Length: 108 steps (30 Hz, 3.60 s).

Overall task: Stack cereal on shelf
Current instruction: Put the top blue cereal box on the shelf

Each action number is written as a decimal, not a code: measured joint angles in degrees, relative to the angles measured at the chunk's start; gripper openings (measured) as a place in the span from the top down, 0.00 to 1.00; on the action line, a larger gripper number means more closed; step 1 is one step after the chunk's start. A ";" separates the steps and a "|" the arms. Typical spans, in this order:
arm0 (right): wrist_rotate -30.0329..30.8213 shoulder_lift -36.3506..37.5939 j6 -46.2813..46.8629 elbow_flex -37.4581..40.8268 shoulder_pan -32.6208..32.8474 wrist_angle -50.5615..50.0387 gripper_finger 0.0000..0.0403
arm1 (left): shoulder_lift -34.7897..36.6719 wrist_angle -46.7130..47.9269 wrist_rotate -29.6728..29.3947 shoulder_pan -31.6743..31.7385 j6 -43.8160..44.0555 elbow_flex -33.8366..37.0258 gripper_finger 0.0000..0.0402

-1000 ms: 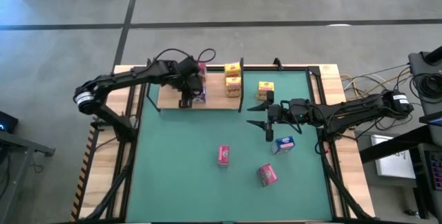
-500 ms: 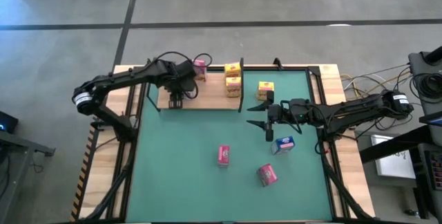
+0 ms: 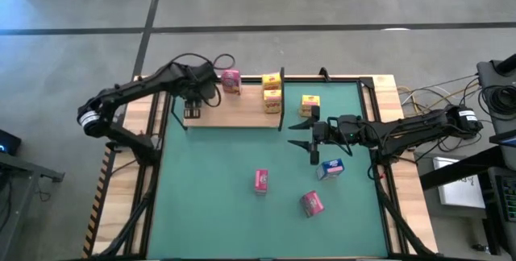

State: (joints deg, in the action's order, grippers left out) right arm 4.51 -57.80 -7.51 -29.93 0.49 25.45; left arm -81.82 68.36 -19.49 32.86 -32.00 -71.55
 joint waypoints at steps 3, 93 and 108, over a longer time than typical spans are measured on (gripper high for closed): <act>0.00 0.00 0.02 0.00 0.00 0.00 0.51 | -0.07 0.02 0.93 2.50 -1.19 0.02 0.63; -0.02 -0.01 0.94 0.00 -0.01 0.00 0.51 | -0.55 2.34 7.62 6.06 -4.69 -5.66 0.98; -0.02 -0.01 0.90 0.00 0.00 0.00 0.51 | -0.55 -2.19 4.48 5.97 0.21 -5.57 0.98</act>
State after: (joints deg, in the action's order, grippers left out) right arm 4.49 -57.81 -6.61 -29.93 0.49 25.45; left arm -82.37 66.17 -15.02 38.83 -31.79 -77.12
